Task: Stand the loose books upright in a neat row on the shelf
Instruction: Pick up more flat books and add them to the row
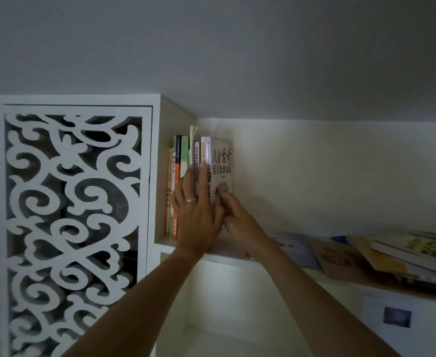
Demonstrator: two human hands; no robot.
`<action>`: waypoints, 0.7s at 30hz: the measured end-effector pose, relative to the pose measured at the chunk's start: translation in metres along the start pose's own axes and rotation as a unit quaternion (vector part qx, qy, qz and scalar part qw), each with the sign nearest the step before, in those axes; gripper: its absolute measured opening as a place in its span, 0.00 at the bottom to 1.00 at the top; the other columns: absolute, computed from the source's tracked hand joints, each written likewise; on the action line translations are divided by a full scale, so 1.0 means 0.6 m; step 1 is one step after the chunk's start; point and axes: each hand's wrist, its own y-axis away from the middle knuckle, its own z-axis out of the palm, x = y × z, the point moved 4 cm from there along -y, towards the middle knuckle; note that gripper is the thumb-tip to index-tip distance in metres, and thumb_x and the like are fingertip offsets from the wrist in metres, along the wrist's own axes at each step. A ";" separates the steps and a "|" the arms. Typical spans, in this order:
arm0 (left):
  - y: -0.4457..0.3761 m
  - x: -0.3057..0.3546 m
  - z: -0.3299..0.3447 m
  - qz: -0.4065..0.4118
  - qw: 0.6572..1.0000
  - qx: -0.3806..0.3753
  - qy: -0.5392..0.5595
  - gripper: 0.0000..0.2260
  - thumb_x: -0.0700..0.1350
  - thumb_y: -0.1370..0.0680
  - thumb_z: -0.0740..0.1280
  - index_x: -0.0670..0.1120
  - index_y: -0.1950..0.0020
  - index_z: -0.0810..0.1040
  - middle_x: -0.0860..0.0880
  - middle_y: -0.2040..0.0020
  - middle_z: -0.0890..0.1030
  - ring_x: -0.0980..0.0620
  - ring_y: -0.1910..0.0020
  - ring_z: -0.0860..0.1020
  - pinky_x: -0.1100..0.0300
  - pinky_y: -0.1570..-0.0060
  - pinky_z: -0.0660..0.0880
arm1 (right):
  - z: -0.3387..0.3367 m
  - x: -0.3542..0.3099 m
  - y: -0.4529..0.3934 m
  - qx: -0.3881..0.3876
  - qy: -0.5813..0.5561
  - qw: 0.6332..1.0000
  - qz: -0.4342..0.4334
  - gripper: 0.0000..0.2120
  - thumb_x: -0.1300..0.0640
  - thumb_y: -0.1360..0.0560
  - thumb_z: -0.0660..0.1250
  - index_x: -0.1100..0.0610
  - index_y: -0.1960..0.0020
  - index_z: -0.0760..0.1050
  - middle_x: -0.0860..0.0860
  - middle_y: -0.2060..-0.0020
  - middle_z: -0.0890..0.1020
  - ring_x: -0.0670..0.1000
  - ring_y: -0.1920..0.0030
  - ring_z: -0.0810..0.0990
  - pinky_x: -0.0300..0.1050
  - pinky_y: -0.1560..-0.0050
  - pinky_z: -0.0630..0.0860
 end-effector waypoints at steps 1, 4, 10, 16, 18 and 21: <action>0.001 -0.001 0.003 0.010 1.000 -0.005 -0.010 0.30 0.55 0.18 0.63 0.49 0.17 0.62 0.39 0.19 0.57 0.38 0.22 0.63 0.43 0.26 0.60 | 0.001 0.003 0.005 -0.027 0.085 0.996 0.005 0.32 0.63 0.18 0.58 0.34 0.23 0.59 0.50 0.25 0.71 0.52 0.30 0.74 0.50 0.29 0.72; 0.005 -0.001 0.012 0.027 0.999 -0.017 -0.015 0.18 0.56 0.18 0.66 0.56 0.28 0.77 0.39 0.18 0.57 0.36 0.21 0.59 0.39 0.26 0.62 | -0.007 0.014 0.020 -0.097 0.264 0.959 0.041 0.38 0.63 0.19 0.60 0.40 0.18 0.46 0.59 0.29 0.74 0.59 0.33 0.77 0.44 0.40 0.74; 0.003 0.000 0.005 0.027 0.999 -0.033 -0.019 0.13 0.57 0.17 0.65 0.56 0.36 0.80 0.38 0.18 0.57 0.35 0.21 0.58 0.40 0.26 0.59 | -0.121 -0.012 0.065 0.027 0.411 0.910 0.042 0.16 0.57 0.21 0.63 0.49 0.35 0.79 0.56 0.41 0.81 0.58 0.47 0.82 0.49 0.43 0.79; 0.007 0.019 -0.001 0.115 0.990 0.010 -0.078 0.16 0.52 0.17 0.65 0.48 0.32 0.79 0.34 0.20 0.62 0.33 0.20 0.59 0.40 0.21 0.55 | -0.330 0.024 0.160 0.102 0.606 0.710 0.344 0.36 0.30 0.27 0.62 0.57 0.32 0.72 0.64 0.30 0.72 0.67 0.31 0.70 0.67 0.29 0.64; 0.010 0.040 0.009 0.218 0.969 0.002 -0.117 0.18 0.42 0.19 0.68 0.41 0.29 0.76 0.33 0.21 0.62 0.33 0.20 0.58 0.39 0.19 0.50 | -0.359 0.045 0.189 0.096 0.560 0.725 0.389 0.49 0.20 0.38 0.56 0.58 0.36 0.75 0.63 0.36 0.78 0.65 0.37 0.76 0.65 0.32 0.68; 0.012 0.070 0.032 0.322 0.921 -0.100 -0.195 0.15 0.35 0.23 0.69 0.35 0.37 0.78 0.31 0.26 0.69 0.32 0.23 0.64 0.38 0.22 0.58 | -0.366 0.047 0.206 0.089 0.548 0.755 0.348 0.47 0.19 0.39 0.51 0.56 0.41 0.75 0.59 0.46 0.81 0.62 0.47 0.79 0.61 0.38 0.74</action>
